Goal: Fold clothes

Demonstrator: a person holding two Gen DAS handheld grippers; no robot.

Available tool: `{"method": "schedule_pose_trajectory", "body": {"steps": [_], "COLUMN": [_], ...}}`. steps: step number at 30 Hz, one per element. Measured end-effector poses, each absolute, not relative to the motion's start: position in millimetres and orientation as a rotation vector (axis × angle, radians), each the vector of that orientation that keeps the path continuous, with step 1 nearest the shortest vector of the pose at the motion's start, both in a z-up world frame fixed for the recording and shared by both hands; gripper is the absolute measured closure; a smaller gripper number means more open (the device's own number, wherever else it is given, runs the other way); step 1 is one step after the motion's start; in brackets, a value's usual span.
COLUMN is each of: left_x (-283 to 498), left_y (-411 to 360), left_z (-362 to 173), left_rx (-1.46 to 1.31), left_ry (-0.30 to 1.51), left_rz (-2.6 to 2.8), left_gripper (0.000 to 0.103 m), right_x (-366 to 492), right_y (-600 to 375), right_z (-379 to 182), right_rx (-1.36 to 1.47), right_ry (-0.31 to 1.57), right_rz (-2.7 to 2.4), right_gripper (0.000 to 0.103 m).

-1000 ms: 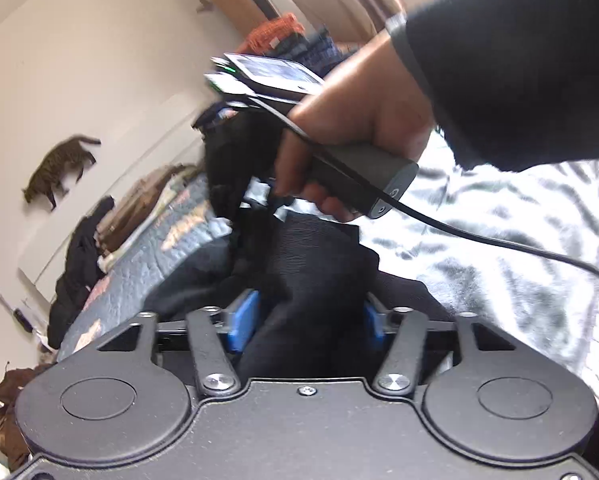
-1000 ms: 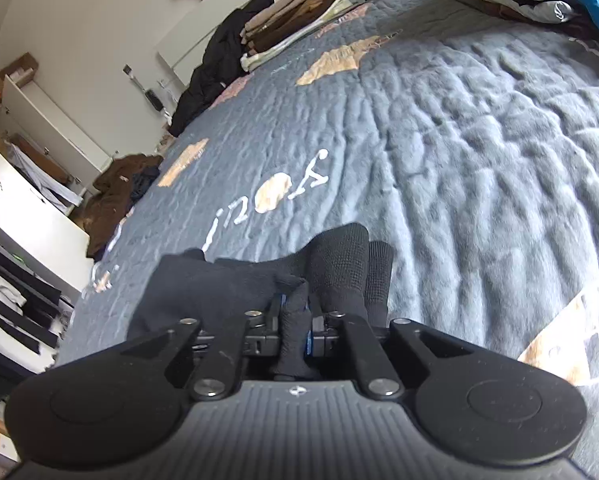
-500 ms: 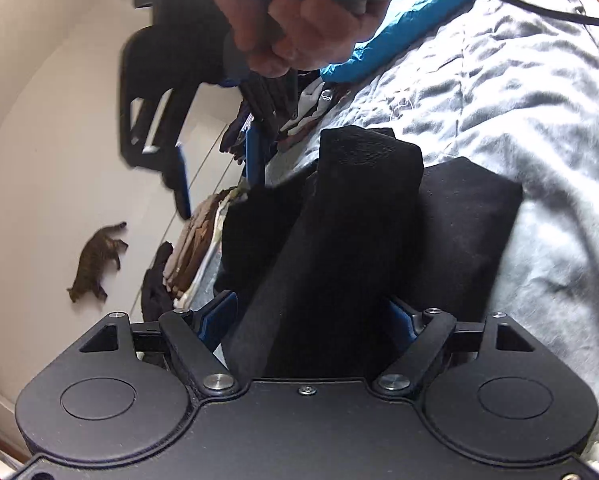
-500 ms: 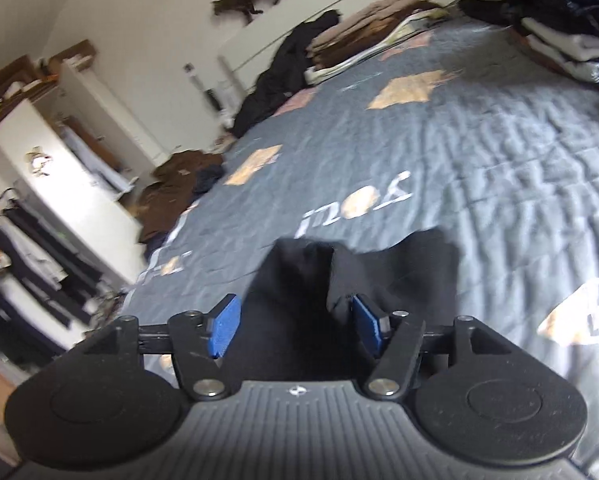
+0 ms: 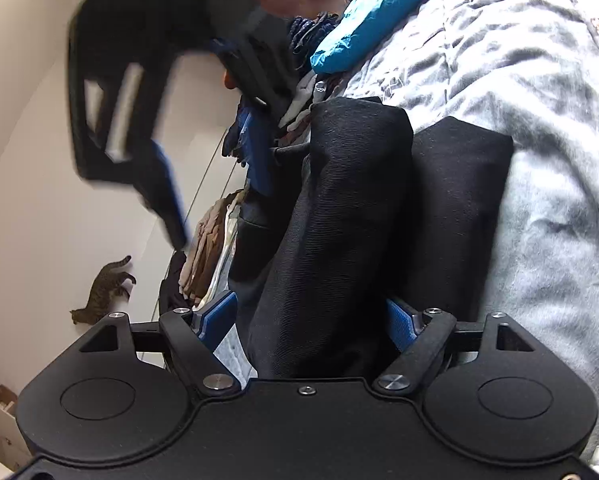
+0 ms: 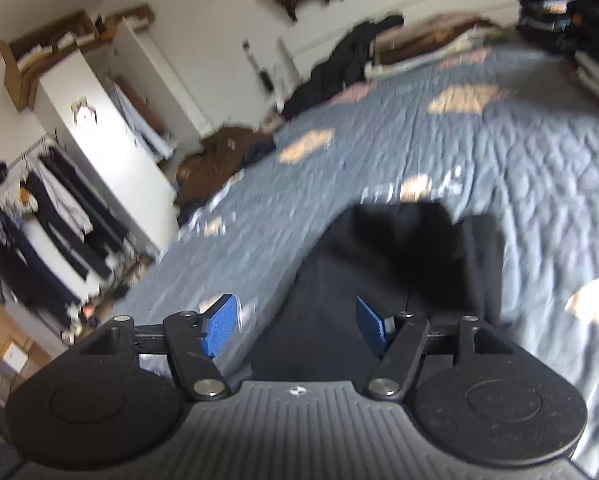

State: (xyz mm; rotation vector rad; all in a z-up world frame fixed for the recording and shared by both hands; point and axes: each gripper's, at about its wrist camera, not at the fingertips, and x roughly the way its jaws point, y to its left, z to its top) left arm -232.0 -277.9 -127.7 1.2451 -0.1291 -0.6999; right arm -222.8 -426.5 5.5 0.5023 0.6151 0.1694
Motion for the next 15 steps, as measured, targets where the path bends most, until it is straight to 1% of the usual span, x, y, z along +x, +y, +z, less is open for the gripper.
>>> {"method": "schedule_pose_trajectory", "body": {"steps": [5, 11, 15], "left_x": [-225, -195, -200], "left_y": [-276, -240, -237], "left_z": [-133, -130, -135], "left_rx": [1.285, 1.337, 1.381], "left_ry": [-0.119, -0.078, -0.097], "left_rz": [-0.694, -0.684, -0.687], "left_gripper": [0.026, 0.025, 0.025], "right_x": [-213, -229, -231], "right_y": [-418, -415, -411], "right_z": [-40, -48, -51], "right_rx": [0.484, 0.390, 0.349], "right_ry": [0.758, 0.770, 0.779], "right_rz": [0.166, 0.170, 0.194], "right_gripper": [0.039, 0.041, 0.043]}}
